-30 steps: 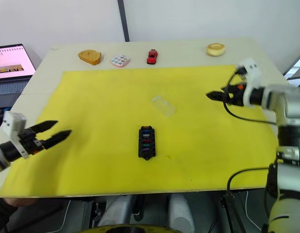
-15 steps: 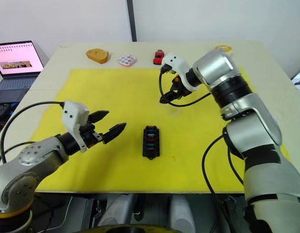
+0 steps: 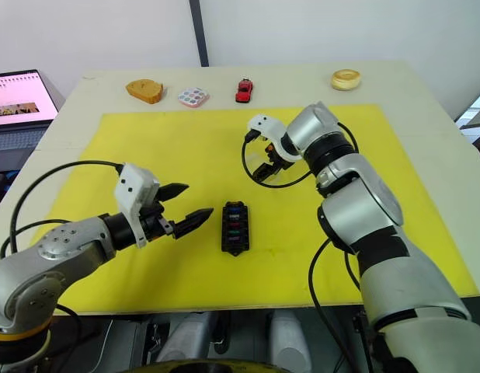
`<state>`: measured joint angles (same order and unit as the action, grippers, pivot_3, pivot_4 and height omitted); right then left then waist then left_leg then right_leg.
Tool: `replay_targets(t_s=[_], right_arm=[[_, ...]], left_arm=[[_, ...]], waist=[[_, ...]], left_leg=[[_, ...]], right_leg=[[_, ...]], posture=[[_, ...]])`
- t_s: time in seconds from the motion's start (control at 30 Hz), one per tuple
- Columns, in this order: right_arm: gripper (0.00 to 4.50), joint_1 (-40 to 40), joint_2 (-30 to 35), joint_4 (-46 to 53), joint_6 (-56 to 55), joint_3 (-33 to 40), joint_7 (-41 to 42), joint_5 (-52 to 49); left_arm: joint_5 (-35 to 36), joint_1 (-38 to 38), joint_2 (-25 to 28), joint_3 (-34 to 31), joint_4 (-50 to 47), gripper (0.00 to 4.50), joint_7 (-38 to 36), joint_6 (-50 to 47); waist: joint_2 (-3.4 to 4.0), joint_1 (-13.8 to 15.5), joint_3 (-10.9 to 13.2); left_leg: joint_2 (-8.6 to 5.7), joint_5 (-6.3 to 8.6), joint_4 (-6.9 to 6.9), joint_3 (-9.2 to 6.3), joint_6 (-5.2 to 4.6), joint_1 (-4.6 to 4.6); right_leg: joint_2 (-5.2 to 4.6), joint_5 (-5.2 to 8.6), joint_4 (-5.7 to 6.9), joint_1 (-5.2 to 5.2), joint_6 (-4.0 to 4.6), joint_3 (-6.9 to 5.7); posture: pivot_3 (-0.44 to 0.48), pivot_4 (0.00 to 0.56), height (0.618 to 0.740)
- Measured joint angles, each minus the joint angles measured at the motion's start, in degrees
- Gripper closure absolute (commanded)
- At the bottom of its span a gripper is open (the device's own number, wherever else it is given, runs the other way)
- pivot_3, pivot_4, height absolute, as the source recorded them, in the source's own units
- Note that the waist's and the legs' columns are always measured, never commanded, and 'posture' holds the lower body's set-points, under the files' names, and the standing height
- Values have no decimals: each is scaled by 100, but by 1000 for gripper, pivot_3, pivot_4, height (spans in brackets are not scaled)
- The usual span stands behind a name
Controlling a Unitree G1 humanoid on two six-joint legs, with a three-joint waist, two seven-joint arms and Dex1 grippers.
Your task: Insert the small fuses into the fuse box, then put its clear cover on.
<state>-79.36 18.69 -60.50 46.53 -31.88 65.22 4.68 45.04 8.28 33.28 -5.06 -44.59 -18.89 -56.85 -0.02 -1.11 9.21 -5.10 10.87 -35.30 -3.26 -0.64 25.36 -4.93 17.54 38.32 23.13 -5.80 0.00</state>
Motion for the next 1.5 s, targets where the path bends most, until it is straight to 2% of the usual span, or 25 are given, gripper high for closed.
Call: replay_targets(t_s=[0.07,0.17,0.3,0.33,0.53,0.63,0.77,0.83,1.1,1.3,1.5], right_arm=[[52,-55,-80,-138,25,101,-65,67],[811,-114,-175,-288,18,158,-91,196],[2558,-140,-239,-382,-10,268,-154,348],[2843,-144,-259,-389,5,301,-155,368],[2833,-145,-296,-399,144,489,-190,436],[2833,-135,-242,-371,180,576,-187,435],[2833,-97,-179,-261,309,728,-187,419],[2833,-70,-173,-186,365,762,-176,416],[2833,40,-134,249,642,767,-18,412],[2833,208,-47,535,818,734,63,418],[2833,298,94,856,1015,651,151,417]], left_arm=[[-66,-127,4,10,-1,0,-20,70],[-84,-295,2,28,-13,0,-20,151],[-97,-763,29,26,-190,0,-31,257],[-110,-976,83,27,-283,0,-77,291],[-554,-1948,157,292,-674,0,-179,805],[-986,-2456,-166,889,-748,0,44,1114],[-1647,-2674,-633,1739,-835,0,504,1436],[-1930,-2715,-833,2110,-835,0,700,1546],[-2985,-2578,-1647,2898,-318,0,1488,1872],[-3387,-2342,-2250,3470,119,0,1761,1891],[-3786,-2111,-2673,3695,442,0,2201,1724]], waist=[[0,-2,0],[0,1,0],[1,-12,-1],[1,-18,-1],[2,-10,-1],[4,2,-1],[4,23,-1],[4,27,-1],[7,32,1],[7,53,1],[8,54,0]], left_leg=[[0,-1,1,0,2,-1],[0,-1,1,-1,2,-1],[0,-1,7,0,2,-2],[1,-1,8,0,3,-2],[1,-2,13,0,8,-3],[1,2,16,1,1,-3],[0,19,15,0,-20,-3],[0,19,16,0,-21,-3],[0,17,16,0,-26,-2],[-3,20,7,-1,-30,-2],[-2,19,3,-4,-31,-3]], right_leg=[[0,0,0,0,0,0],[0,0,0,0,0,0],[0,1,0,3,1,2],[0,1,0,5,1,3],[-1,1,-3,7,3,5],[-2,1,-4,7,4,6],[-2,1,-3,6,5,6],[-3,1,-3,7,5,5],[-2,1,-3,6,5,5],[-6,0,-4,1,4,3],[-5,0,-3,-3,4,0]], posture=[[0,150,740],[0,150,740],[0,150,740],[0,150,740],[0,150,740],[0,150,740],[0,150,740],[0,150,740],[0,150,740],[0,150,740],[0,150,740]])
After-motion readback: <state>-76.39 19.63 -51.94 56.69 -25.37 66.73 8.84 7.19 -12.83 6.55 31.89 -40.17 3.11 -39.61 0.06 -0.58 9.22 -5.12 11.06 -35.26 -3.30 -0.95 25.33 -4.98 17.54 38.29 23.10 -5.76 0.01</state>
